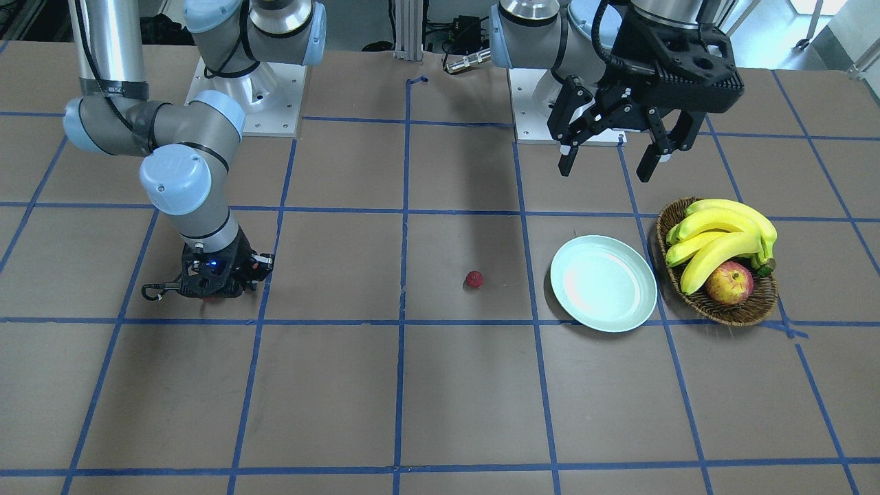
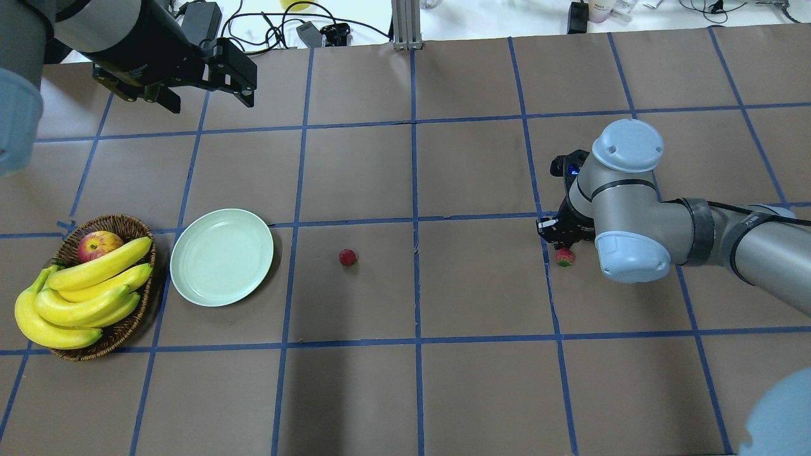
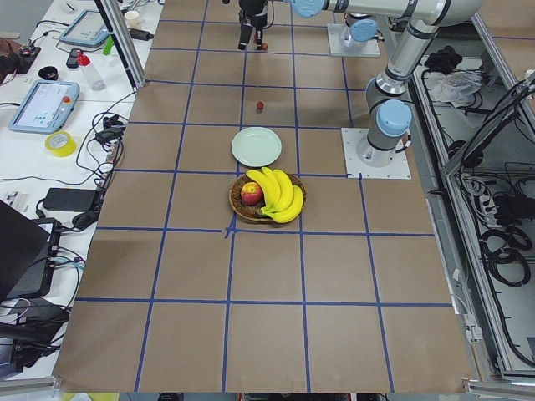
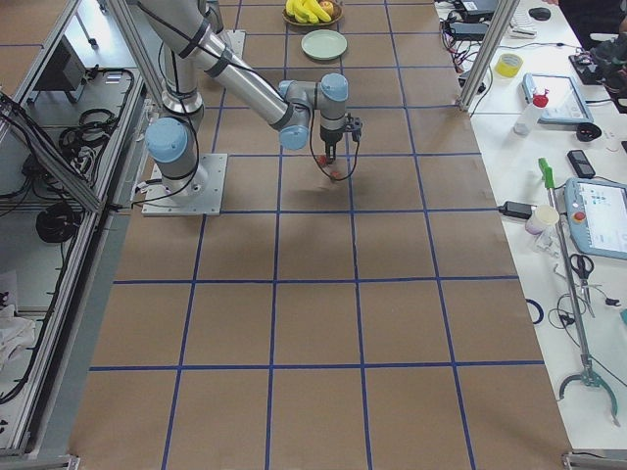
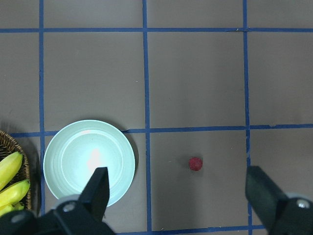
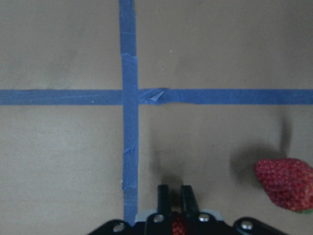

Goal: Collect all strawberries into plate
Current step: 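Carry the strawberry toward the plate with the right gripper and release it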

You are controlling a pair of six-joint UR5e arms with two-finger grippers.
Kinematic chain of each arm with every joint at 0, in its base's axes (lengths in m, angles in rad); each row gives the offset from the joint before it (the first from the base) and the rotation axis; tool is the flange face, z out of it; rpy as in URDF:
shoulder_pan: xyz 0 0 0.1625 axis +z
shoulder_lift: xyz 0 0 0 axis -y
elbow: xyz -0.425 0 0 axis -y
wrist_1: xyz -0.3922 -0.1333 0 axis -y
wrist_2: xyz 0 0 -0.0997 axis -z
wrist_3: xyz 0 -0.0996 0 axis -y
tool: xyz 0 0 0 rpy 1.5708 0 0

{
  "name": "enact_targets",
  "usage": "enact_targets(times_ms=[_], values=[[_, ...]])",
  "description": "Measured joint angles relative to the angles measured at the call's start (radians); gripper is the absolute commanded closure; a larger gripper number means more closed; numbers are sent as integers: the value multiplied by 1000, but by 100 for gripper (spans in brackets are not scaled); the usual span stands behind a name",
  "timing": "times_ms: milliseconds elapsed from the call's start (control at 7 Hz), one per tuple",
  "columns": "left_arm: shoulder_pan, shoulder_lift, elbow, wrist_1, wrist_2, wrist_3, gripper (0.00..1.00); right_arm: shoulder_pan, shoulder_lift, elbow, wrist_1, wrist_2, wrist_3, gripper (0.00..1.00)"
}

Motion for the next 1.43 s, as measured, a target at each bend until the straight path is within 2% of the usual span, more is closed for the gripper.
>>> enact_targets(times_ms=[714,857,1429], values=[[4,-1,1,3,0,2,0,55,-5,-87,98,32,103,100],[4,-1,1,3,0,2,0,90,2,-114,115,45,169,100],[1,5,0,1,11,7,0,355,136,-308,125,84,571,100]])
